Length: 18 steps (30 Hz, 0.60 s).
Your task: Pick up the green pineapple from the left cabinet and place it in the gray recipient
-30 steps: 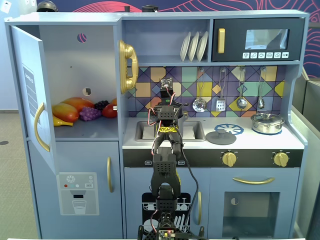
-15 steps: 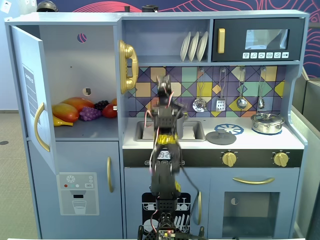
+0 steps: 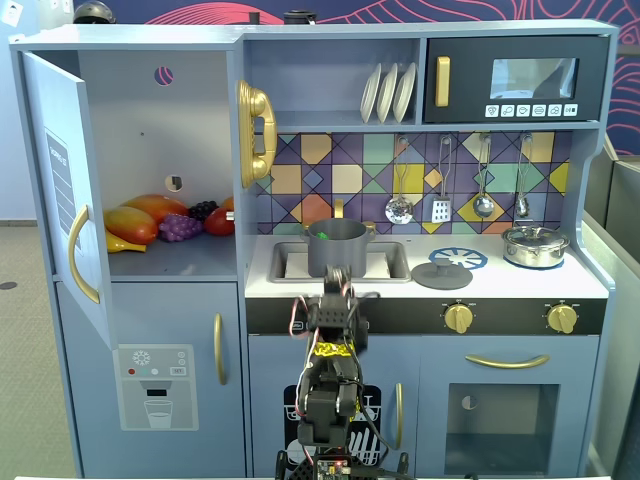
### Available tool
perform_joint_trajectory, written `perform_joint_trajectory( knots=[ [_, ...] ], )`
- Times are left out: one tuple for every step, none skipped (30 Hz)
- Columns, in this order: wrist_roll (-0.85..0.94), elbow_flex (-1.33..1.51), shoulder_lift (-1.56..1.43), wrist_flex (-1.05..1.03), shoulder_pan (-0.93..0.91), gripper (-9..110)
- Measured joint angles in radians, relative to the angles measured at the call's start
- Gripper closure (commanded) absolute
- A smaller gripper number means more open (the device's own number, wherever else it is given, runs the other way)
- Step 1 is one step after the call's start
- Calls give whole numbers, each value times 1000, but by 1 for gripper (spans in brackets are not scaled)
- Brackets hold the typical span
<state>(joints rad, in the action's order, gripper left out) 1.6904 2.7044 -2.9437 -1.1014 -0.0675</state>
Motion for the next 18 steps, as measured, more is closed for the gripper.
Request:
perform_joint_trajectory(
  knots=[
    [2,54,0,23,20,101],
    [2,100,0,40,29,101],
    [-5,144,-2,51,34,101],
    [-11,176,-11,55,37,101],
    [-15,210,-21,60,37,101],
    [-20,241,-34,60,37,101],
    [-23,267,-44,60,37,101],
    [-28,285,-55,54,37,101],
    [-40,295,-67,34,37,101],
    [-60,299,-81,9,37,101],
    [-74,301,-95,-23,37,101],
    [-78,302,-103,-54,37,101],
    [-83,302,-115,-94,37,101],
    [-87,304,-133,-126,37,101],
    [-84,304,-158,-172,37,101],
    [-84,304,-183,-216,37,101],
    [-78,298,-206,-244,34,101],
    [-72,291,-221,-255,34,101]
  ],
)
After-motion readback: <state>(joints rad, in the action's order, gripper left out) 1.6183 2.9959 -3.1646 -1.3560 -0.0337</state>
